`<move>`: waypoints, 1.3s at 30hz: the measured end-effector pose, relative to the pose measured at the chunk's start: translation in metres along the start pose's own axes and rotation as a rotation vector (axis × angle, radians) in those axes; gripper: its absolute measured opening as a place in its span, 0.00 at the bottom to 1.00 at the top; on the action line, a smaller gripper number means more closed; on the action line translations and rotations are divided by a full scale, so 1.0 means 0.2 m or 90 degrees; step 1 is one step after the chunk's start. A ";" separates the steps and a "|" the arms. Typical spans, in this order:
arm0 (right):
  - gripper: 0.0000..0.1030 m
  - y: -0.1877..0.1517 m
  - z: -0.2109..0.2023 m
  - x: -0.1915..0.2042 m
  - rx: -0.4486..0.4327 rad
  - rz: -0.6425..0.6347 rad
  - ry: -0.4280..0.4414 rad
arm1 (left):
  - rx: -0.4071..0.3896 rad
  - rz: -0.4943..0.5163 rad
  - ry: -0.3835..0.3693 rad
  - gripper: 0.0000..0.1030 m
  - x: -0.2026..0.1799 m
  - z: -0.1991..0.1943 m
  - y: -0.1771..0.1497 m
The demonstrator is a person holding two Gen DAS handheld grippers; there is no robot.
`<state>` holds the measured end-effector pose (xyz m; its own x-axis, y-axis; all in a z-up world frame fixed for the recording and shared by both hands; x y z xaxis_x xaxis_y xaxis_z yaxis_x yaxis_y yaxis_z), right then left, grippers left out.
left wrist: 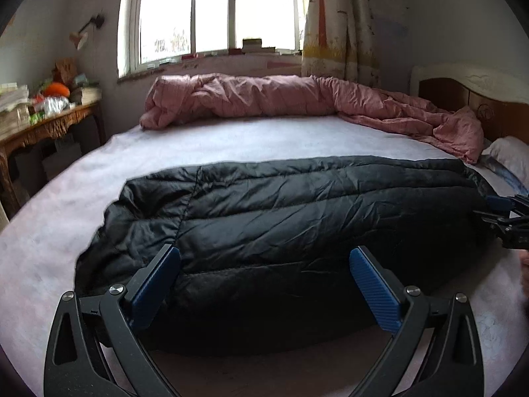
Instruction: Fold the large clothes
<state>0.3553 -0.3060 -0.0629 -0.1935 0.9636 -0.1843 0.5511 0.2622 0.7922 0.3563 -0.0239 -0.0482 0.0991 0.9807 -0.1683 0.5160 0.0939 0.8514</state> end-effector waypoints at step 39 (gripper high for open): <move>0.08 0.12 0.06 0.39 -0.002 0.117 0.178 | 0.045 0.036 0.100 0.87 0.01 0.12 -0.09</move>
<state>0.3637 -0.2227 -0.0651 -0.3071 0.9431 0.1278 0.5944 0.0853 0.7996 0.3676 -0.0278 -0.0759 -0.0013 0.9993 -0.0368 0.5722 0.0309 0.8195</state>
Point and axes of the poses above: each gripper's, at about its wrist camera, not at the fingertips, and z roughly the way its jaws point, x to its left, y to its top, the point moved 10 cm from there along z, roughly the way its jaws point, and after that the axes turned 10 degrees about -z, right-handed, at the moved point
